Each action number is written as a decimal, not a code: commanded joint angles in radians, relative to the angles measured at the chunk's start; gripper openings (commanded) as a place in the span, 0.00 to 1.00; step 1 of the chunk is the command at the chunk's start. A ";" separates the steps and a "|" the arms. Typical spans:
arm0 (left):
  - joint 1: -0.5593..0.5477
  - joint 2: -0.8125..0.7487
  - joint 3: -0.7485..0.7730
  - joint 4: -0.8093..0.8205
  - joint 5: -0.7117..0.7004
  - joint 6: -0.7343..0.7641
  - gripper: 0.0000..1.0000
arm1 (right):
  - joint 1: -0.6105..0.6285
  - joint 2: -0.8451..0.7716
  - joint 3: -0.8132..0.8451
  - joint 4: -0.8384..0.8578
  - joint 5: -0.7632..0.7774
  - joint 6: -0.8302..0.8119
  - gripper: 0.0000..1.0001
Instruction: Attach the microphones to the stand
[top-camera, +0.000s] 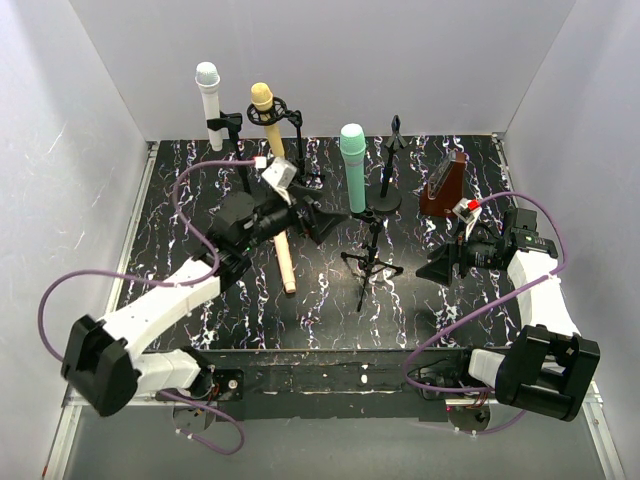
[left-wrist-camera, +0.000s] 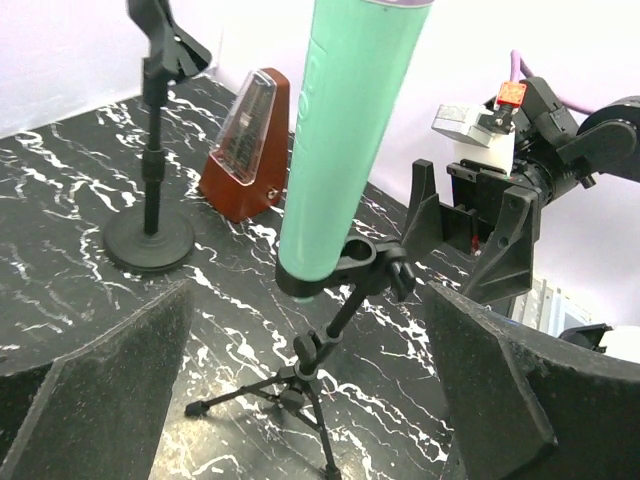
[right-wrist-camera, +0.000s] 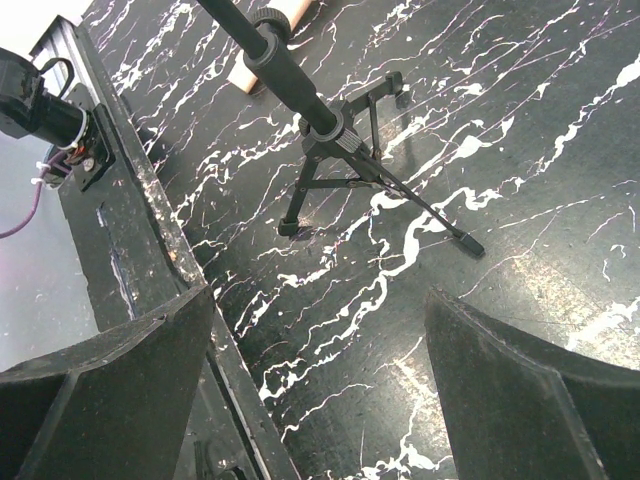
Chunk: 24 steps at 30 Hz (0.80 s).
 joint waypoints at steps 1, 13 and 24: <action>0.001 -0.167 -0.096 -0.048 -0.136 0.003 0.98 | -0.004 -0.001 0.035 -0.007 -0.010 -0.018 0.91; 0.002 -0.447 -0.439 0.000 -0.311 -0.156 0.98 | -0.004 -0.014 0.028 0.001 0.001 -0.021 0.91; -0.041 -0.338 -0.478 -0.050 -0.274 -0.094 0.98 | -0.004 -0.037 0.009 0.032 0.003 -0.015 0.91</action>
